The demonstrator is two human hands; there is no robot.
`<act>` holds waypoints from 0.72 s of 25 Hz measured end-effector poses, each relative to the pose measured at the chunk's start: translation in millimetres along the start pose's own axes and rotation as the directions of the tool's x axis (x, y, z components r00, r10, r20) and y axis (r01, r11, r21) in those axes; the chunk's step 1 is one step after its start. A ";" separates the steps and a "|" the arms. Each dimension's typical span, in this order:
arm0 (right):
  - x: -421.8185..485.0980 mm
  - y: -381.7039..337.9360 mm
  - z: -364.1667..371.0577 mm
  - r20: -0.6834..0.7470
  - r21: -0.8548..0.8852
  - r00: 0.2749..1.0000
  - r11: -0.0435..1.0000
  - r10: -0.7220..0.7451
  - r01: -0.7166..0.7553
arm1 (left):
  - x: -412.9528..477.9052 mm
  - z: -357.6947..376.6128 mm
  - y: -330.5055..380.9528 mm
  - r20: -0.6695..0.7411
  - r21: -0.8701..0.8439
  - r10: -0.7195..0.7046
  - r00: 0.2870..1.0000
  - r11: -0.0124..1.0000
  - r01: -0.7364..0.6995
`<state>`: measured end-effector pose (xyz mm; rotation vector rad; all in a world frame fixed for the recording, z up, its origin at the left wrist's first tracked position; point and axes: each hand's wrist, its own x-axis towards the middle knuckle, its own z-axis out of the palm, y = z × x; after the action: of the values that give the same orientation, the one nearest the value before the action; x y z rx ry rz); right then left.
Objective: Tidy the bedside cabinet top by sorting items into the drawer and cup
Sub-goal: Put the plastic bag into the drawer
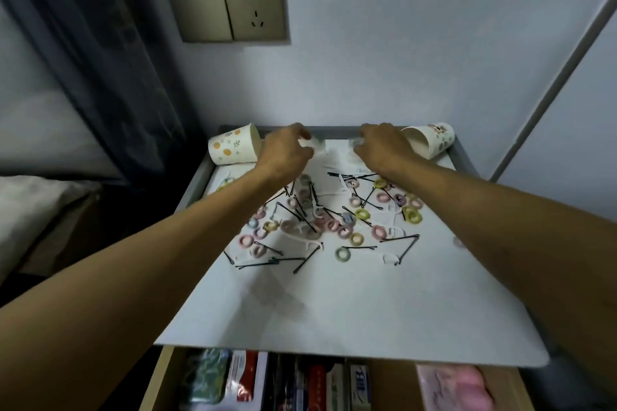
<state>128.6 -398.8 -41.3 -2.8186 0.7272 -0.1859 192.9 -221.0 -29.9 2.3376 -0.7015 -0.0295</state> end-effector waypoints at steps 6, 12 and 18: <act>30.5 1.5 22.0 -0.028 0.084 0.998 0.995 0.058 -0.055 | 57.7 37.8 -10.6 0.103 0.343 -0.005 0.995 0.939 -0.031; 43.5 3.9 18.3 -0.056 0.341 0.986 0.931 0.158 -0.130 | 72.7 47.2 -12.8 0.045 0.409 -0.021 0.999 0.912 0.000; 10.4 -12.1 -9.0 -0.072 0.655 0.979 0.749 0.192 -0.099 | 41.3 17.2 8.5 -0.140 0.017 0.068 0.988 0.998 -0.066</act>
<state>141.6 -395.2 -29.0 -2.0840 0.7297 -0.5026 220.5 -257.1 -30.9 2.3003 -0.7104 0.1689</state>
